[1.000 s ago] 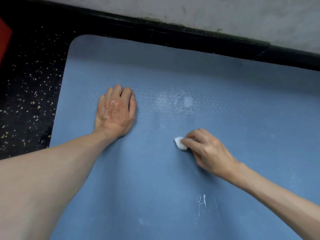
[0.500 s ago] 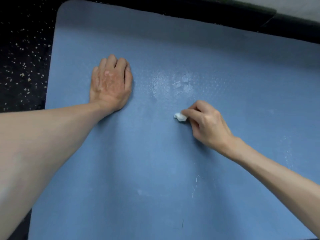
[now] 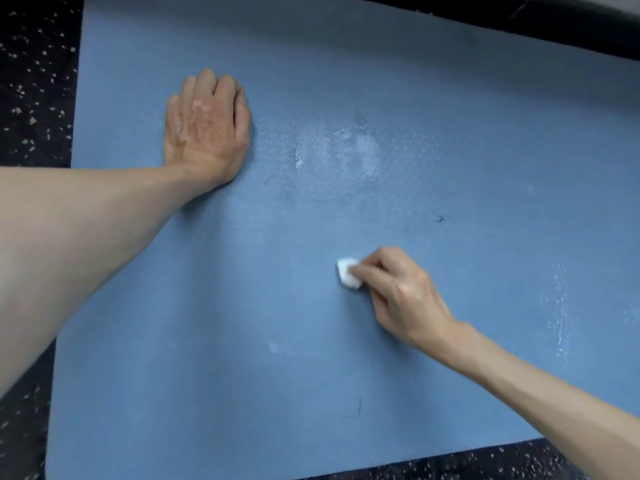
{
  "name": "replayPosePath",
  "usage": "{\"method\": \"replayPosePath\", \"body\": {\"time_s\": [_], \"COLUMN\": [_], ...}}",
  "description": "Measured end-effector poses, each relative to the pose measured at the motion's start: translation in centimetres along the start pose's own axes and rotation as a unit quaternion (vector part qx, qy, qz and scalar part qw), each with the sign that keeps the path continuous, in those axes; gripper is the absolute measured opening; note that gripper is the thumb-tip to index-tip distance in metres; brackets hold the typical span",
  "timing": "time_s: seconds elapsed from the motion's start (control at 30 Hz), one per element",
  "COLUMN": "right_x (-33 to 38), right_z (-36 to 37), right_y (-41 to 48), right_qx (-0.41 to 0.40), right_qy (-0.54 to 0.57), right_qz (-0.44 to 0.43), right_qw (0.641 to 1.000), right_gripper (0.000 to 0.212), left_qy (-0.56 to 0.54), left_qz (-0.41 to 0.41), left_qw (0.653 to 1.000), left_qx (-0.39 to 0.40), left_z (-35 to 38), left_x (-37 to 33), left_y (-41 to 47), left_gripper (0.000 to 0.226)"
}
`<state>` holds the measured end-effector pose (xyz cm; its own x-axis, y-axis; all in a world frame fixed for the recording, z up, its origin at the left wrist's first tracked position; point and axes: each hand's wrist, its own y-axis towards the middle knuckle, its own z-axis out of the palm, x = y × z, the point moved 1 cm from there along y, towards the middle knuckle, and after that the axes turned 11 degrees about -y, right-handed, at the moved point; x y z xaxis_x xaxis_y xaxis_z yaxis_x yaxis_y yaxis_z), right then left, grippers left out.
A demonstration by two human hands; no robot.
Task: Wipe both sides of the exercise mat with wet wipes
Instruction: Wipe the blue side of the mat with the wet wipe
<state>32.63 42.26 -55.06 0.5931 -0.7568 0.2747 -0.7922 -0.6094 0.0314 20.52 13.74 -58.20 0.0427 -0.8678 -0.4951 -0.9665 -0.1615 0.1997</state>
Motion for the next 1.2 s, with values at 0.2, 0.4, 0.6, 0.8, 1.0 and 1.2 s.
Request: {"method": "replayPosePath", "body": {"time_s": [0.2, 0.4, 0.6, 0.8, 1.0, 1.2], "right_x": [1.1, 3.6, 2.8, 4.8, 3.1, 4.8], "right_z": [-0.5, 0.5, -0.4, -0.2, -2.0, -0.9], "right_y": [-2.9, -6.7, -5.3, -5.7, -2.9, -4.0], "right_qx": [0.065, 0.029, 0.037, 0.069, 0.211, 0.128], "right_qy": [0.028, 0.041, 0.041, 0.042, 0.018, 0.008], "right_qz": [-0.047, -0.007, 0.036, 0.086, 0.016, 0.108], "right_qw": [0.996, 0.999, 0.998, 0.993, 0.977, 0.986], "right_gripper": [0.024, 0.021, 0.026, 0.026, 0.020, 0.028], "left_qy": [-0.002, -0.005, -0.005, -0.002, -0.004, -0.006], "left_qz": [0.003, 0.009, 0.005, 0.007, -0.009, -0.009], "left_qw": [1.000, 1.000, 1.000, 0.999, 0.999, 0.999], "left_qx": [0.002, -0.001, 0.017, 0.033, 0.038, 0.050], "left_z": [0.1, 0.0, 0.0, -0.3, -0.5, -0.6], "left_x": [-0.1, 0.3, 0.0, -0.3, 0.0, -0.3], "left_y": [-0.2, 0.0, 0.2, 0.3, 0.3, -0.1], "left_gripper": [0.034, 0.035, 0.035, 0.033, 0.030, 0.029]}}
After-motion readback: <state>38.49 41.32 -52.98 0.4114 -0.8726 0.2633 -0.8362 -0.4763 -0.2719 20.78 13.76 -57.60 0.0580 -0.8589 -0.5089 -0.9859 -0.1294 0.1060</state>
